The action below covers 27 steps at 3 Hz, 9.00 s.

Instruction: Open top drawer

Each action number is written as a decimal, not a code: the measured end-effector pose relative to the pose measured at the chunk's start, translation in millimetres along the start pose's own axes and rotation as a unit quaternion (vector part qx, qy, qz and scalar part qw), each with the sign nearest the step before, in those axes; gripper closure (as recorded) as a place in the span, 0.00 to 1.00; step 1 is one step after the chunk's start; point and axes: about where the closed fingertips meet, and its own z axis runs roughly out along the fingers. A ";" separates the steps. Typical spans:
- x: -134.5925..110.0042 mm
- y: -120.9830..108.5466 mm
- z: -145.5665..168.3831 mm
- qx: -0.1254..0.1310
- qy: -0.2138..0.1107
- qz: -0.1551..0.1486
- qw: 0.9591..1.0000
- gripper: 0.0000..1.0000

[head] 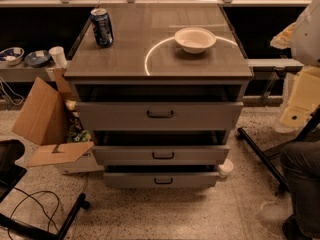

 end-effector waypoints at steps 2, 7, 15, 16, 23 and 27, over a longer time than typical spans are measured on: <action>-2.2 4.4 53.1 -0.012 0.019 -0.004 1.000 0.00; -16.7 -66.5 291.4 -0.035 0.109 -0.066 0.991 0.00; -13.1 -62.4 335.8 -0.082 0.093 -0.045 0.991 1.00; 4.1 -46.5 325.0 -0.091 0.103 -0.027 0.990 1.00; 33.7 20.1 289.9 -0.145 0.117 0.014 0.982 0.98; 33.7 20.2 289.9 -0.145 0.117 0.014 0.982 0.06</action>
Offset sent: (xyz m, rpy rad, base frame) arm 0.0319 0.0269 -0.1400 -0.0859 0.1036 0.0066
